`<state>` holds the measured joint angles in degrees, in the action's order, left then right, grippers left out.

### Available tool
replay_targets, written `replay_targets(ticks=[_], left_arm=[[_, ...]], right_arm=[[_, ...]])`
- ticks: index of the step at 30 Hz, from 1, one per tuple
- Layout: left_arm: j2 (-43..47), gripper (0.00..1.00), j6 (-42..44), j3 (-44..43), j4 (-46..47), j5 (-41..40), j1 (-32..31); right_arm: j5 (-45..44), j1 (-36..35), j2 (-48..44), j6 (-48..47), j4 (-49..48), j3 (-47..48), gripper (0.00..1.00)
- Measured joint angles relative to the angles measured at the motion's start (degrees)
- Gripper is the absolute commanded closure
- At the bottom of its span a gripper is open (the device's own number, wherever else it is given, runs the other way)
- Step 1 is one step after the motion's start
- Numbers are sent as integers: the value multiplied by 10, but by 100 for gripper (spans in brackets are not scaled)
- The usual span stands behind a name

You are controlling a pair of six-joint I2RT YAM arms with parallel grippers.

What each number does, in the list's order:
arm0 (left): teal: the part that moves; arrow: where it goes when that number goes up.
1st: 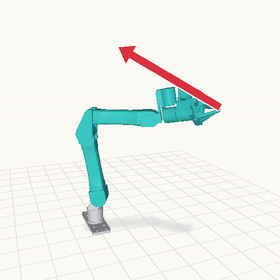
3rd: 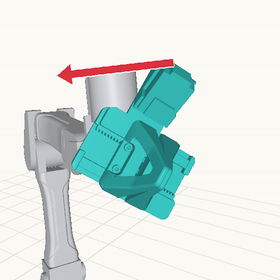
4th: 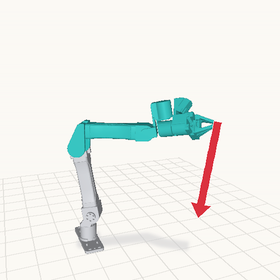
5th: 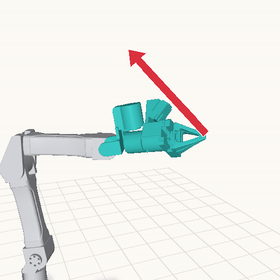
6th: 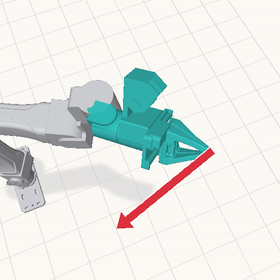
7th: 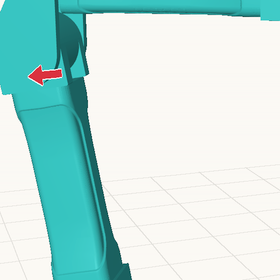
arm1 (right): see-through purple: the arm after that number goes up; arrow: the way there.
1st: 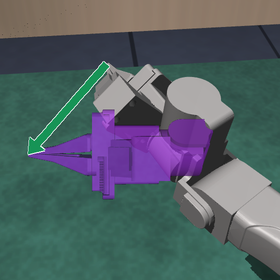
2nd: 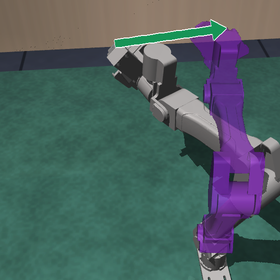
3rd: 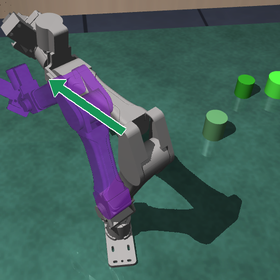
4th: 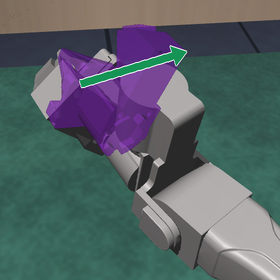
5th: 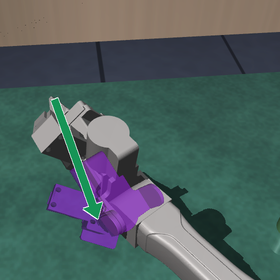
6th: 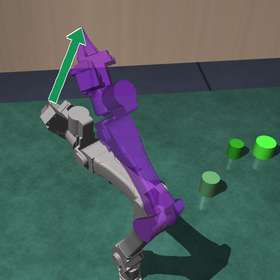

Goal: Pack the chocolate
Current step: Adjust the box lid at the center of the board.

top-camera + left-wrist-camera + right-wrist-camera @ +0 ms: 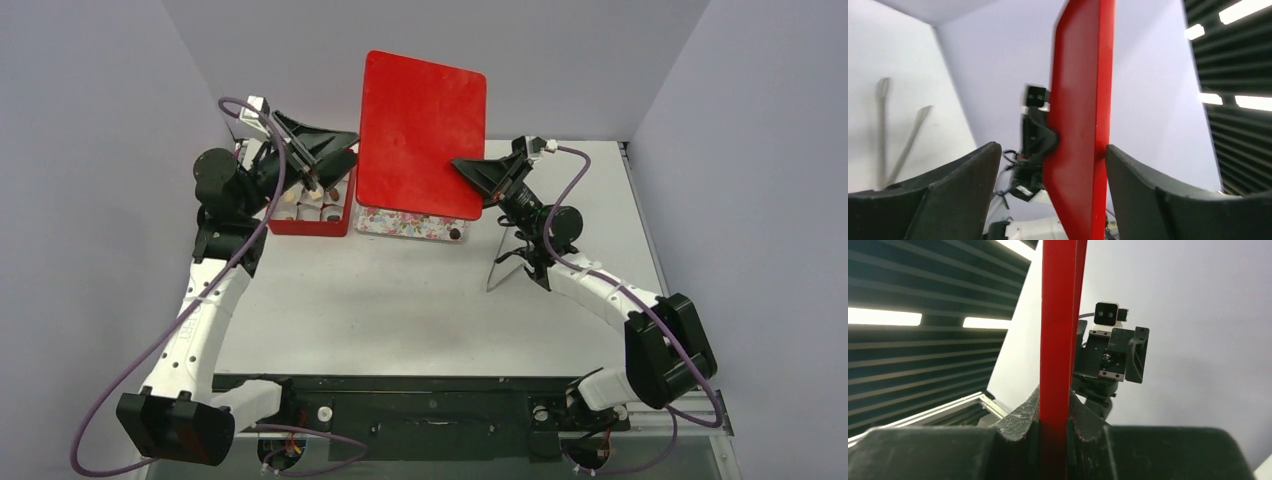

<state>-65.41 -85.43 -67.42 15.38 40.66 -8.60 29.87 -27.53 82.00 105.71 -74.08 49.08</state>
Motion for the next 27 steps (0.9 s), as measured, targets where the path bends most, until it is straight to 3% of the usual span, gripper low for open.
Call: replay_targets(ticks=[5,11,14,19,27], left_arm=[[-2,15,177,-57,-241,-69,35],[-47,32,356,-146,-457,-286,49],[-103,35,435,-187,-495,-411,50],[-237,38,567,-221,-502,-579,54],[-389,44,669,-276,-507,-630,110]], right_arm=[[6,21,-49,-58,130,-6,100],[-30,47,-123,-203,417,21,100],[-57,47,-139,-287,553,55,100],[-70,47,-149,-366,676,67,100],[-71,47,-151,-436,779,67,100]])
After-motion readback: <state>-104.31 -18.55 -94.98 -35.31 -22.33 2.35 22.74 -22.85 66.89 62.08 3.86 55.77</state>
